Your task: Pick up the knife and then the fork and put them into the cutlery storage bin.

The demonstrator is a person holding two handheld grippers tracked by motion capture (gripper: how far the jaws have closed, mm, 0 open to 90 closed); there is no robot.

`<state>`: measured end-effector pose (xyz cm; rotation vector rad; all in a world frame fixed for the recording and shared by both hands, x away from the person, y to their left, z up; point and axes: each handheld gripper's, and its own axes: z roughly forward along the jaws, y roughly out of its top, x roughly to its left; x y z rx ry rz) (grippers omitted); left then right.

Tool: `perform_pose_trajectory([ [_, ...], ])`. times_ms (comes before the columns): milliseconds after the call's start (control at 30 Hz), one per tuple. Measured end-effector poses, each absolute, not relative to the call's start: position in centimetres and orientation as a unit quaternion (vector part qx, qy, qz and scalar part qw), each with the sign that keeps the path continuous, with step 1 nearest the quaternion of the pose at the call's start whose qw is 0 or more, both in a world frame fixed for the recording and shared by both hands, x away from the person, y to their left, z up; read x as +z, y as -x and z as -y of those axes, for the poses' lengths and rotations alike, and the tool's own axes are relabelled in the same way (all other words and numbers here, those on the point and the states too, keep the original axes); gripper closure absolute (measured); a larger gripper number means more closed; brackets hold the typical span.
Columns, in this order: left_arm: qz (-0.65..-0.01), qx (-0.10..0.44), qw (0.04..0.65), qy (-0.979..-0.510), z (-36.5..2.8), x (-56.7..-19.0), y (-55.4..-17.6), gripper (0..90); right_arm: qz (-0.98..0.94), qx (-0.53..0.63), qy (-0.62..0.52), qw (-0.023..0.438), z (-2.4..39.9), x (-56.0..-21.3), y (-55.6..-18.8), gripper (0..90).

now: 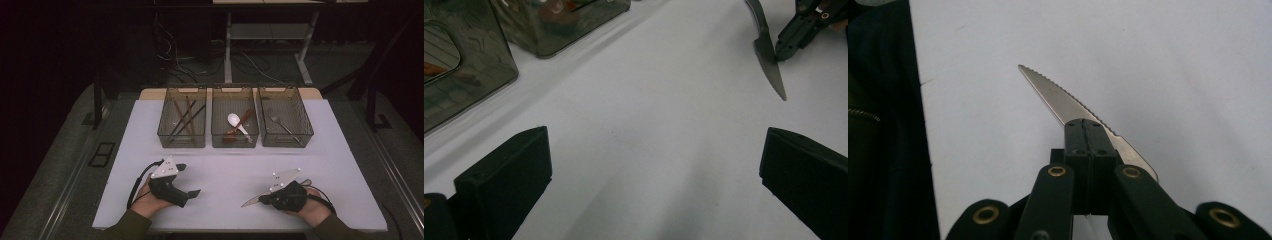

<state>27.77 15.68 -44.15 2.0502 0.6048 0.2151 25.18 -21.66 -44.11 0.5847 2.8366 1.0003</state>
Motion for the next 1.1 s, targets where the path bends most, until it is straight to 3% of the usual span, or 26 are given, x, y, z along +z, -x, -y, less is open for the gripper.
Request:
perform_pose_trajectory([
  [933,-0.247,0.087,0.477,-0.839,-15.7,-44.1,-27.8,0.0,-0.918,0.320,-0.220,0.083,18.9,-44.2,-30.2,89.6],
  [1100,-0.246,0.086,0.476,-0.840,-15.7,-44.2,-27.8,0.0,-0.917,0.320,-0.225,0.074,18.9,-44.1,-31.0,89.5],
])
